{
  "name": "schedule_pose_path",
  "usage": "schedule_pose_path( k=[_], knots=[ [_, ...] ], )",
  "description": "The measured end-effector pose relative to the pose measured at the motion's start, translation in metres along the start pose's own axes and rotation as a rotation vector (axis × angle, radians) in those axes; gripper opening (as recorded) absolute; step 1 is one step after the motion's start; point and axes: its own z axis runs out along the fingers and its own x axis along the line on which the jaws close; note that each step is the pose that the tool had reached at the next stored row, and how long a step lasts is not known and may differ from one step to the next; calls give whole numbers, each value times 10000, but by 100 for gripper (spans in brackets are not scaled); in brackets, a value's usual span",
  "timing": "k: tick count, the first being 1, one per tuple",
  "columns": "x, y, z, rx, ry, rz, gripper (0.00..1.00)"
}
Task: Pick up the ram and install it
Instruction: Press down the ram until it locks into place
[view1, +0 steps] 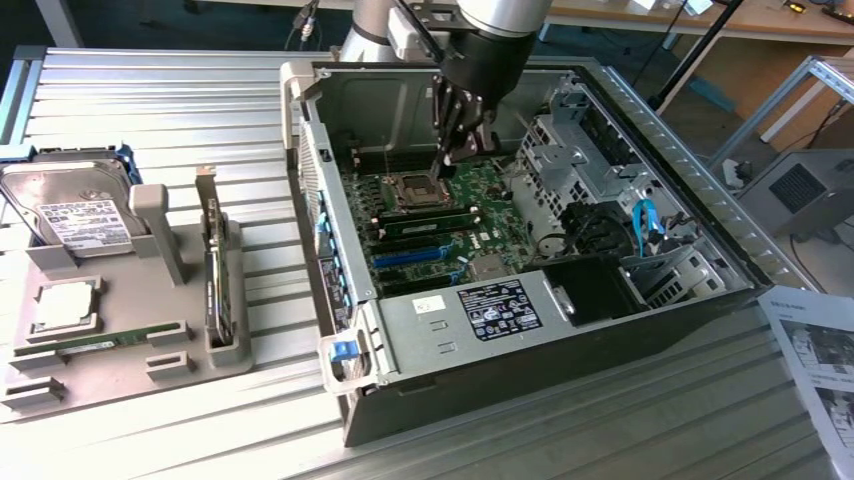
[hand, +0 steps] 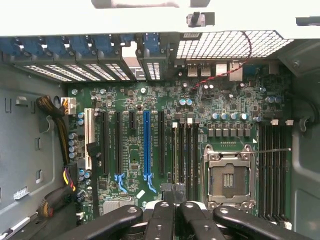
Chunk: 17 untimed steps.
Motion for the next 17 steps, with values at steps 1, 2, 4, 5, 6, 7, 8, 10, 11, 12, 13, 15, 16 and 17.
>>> schedule_pose_path(
  k=[1,2,4,5,6,7,8,10,11,12,13,15,16,17],
  knots=[
    [0,0,0,-2,-2,89,11],
    [0,0,0,-5,-8,184,11],
    [0,0,0,-11,-29,463,11],
    [0,0,0,-12,-36,544,11],
    [0,-1,0,-14,-40,615,11],
    [0,0,0,-15,-42,686,11],
    [0,0,0,-17,-44,758,11],
    [0,0,-1,-20,-46,894,11],
    [1,0,-2,-21,-48,980,11],
    [1,0,-3,-23,-49,1086,11],
    [0,0,-5,-25,-50,1189,11],
    [0,0,-6,-28,-52,1364,11],
    [0,0,-7,-30,-53,1456,11],
    [0,0,-7,-32,-54,1537,11]
  ],
)
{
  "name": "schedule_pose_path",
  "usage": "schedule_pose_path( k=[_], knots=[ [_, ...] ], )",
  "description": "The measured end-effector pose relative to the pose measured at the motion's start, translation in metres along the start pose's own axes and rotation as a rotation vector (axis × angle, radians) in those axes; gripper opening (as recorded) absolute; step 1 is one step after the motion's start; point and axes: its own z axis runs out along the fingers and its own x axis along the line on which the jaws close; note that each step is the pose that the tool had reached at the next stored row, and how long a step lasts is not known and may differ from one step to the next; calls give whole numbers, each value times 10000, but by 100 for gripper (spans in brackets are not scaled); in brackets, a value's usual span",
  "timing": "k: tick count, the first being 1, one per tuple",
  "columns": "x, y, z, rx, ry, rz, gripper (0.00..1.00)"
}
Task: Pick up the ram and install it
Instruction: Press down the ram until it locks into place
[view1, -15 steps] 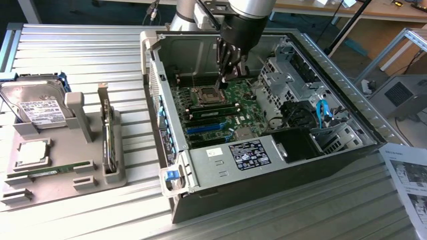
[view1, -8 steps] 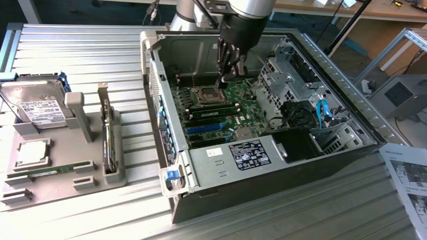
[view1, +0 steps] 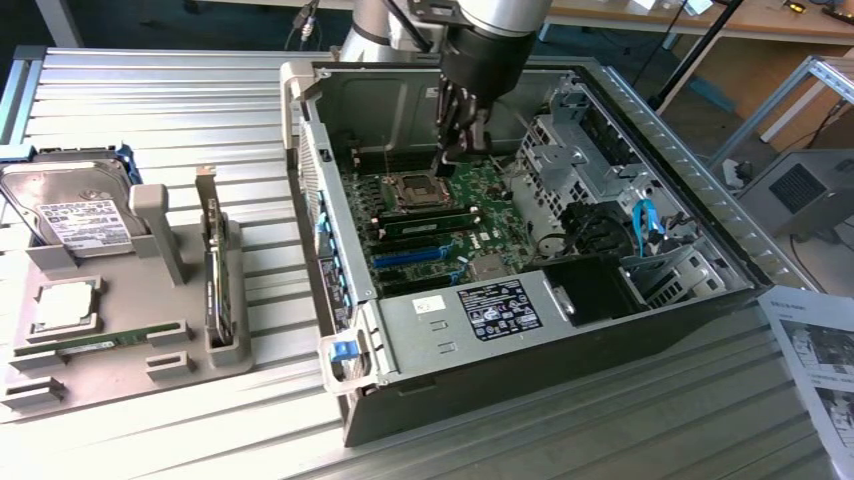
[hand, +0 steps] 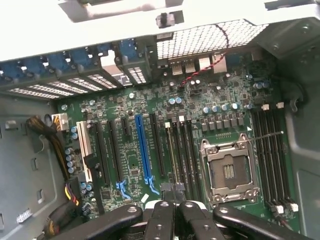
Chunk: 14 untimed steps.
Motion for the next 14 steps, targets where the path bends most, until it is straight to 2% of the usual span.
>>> schedule_pose_path(
  k=[14],
  knots=[
    [0,0,0,-26,-16,1426,11]
  ],
)
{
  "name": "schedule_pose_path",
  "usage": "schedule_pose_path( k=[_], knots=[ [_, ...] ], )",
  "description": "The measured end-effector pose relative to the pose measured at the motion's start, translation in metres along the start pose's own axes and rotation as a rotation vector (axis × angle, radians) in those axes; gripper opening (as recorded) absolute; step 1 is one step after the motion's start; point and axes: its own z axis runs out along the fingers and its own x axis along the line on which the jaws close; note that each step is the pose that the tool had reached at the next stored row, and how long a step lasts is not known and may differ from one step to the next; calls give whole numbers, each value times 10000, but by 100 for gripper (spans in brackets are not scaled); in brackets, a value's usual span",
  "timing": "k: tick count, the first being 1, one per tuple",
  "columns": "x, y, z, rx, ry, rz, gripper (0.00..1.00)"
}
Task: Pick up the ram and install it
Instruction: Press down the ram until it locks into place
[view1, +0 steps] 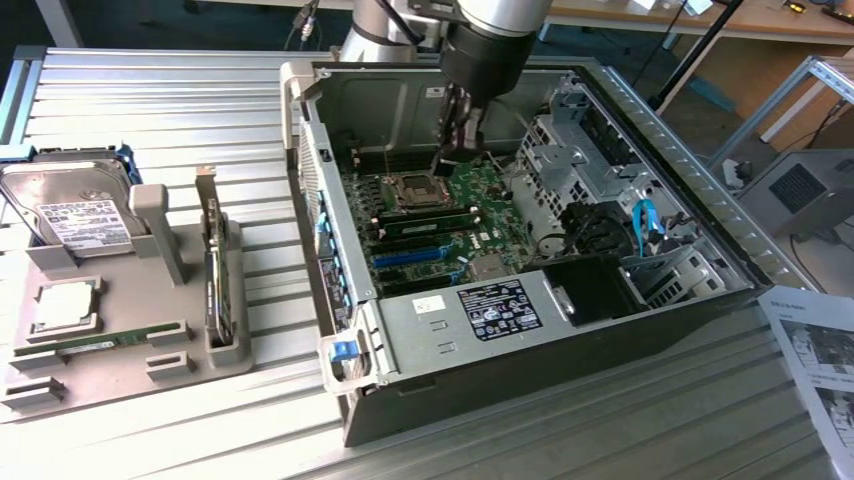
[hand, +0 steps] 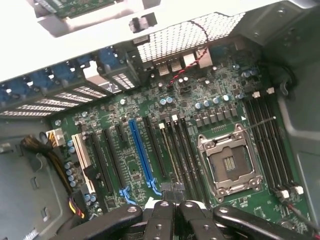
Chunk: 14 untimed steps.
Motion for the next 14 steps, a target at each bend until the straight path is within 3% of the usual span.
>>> schedule_pose_path(
  k=[14],
  knots=[
    [0,0,0,-25,-17,1411,11]
  ],
)
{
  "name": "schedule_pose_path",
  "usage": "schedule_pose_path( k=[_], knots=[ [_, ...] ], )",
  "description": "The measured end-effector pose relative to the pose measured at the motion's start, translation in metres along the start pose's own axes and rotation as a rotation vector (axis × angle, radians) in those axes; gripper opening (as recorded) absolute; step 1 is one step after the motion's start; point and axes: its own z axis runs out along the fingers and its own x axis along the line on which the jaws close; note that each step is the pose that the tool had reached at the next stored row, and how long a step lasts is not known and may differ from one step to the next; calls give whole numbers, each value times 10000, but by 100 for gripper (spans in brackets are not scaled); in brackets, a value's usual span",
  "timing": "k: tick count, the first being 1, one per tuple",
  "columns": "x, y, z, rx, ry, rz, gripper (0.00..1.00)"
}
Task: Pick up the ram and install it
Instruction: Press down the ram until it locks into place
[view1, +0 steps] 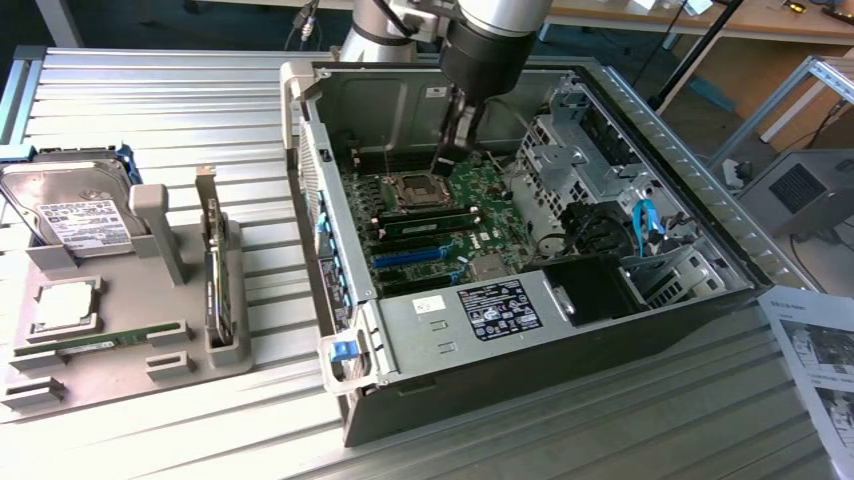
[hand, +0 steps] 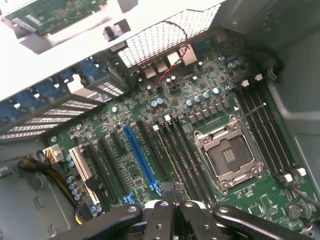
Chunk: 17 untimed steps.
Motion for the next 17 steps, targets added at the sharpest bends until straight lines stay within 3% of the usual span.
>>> schedule_pose_path(
  k=[17],
  knots=[
    [0,0,0,-39,-26,2171,11]
  ],
)
